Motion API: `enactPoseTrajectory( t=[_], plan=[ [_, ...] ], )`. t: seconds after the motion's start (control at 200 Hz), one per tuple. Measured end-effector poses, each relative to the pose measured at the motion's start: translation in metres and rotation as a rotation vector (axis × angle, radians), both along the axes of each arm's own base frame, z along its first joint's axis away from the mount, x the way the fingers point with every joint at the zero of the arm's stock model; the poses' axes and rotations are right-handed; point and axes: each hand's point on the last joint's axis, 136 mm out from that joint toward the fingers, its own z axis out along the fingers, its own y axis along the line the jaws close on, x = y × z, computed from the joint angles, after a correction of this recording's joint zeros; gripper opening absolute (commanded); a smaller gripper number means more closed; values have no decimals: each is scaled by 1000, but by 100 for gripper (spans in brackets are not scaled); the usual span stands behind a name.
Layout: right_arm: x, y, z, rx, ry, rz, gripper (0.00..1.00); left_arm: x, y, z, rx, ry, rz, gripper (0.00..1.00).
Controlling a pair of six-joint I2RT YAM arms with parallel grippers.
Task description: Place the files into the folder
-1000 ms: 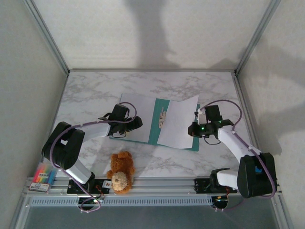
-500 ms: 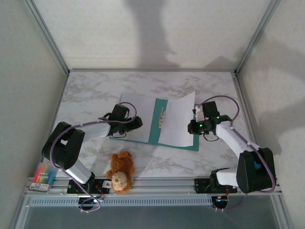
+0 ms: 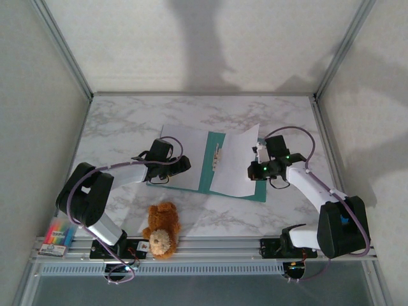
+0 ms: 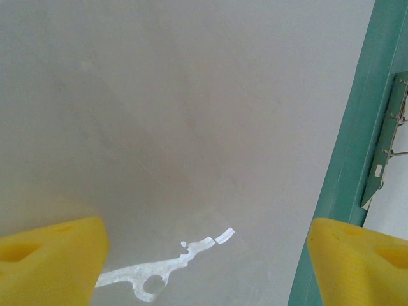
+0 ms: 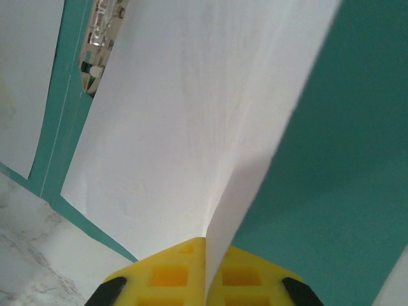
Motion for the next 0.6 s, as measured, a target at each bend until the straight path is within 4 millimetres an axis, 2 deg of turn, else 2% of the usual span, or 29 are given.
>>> enactPoseTrajectory(
  t=[0.31,0.601],
  plan=[
    [0,3,2,-94,-51,37,0,0,0,0,1,-1,-3,84],
    [0,3,24,-116,-159,51,0,0,0,0,3,-2,-6,84]
  ],
)
